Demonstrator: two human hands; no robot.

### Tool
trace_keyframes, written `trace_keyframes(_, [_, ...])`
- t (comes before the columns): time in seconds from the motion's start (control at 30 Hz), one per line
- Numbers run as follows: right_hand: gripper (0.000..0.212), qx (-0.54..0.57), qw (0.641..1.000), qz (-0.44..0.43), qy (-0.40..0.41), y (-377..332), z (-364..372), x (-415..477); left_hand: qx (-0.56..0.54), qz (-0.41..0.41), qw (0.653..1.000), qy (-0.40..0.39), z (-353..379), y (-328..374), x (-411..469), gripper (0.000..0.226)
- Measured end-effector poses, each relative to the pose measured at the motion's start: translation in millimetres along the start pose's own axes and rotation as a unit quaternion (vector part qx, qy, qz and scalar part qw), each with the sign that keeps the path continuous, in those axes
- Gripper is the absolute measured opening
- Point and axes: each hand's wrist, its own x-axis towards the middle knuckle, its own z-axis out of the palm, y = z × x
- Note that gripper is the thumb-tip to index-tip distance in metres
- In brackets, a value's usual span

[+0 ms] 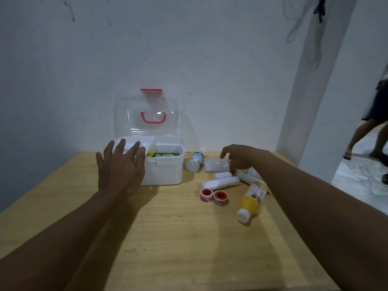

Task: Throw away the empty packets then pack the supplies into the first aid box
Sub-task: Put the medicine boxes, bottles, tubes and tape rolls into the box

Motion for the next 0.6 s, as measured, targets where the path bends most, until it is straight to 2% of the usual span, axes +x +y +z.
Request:
trace_keyframes(0.1, [0.07,-0.037,0.999,0.012,0.007,3.6,-4.6,-1.2,-0.002,-0.002,1.0,-0.009,-1.9,-0.2,0.2,0.069])
trace_keyframes(0.33, [0.056,-0.053,0.996,0.009,0.067,4.3,-45.5,-26.8,0.0,-0.007,1.0,0.023,-9.4,-2.6,3.4,0.069])
trace_keyframes(0.6, [0.061,0.003,0.987,-0.092,0.131,-67.1,-89.2,-35.2,-0.021,-0.004,0.999,-0.045,-13.2,-12.8,5.8,0.069])
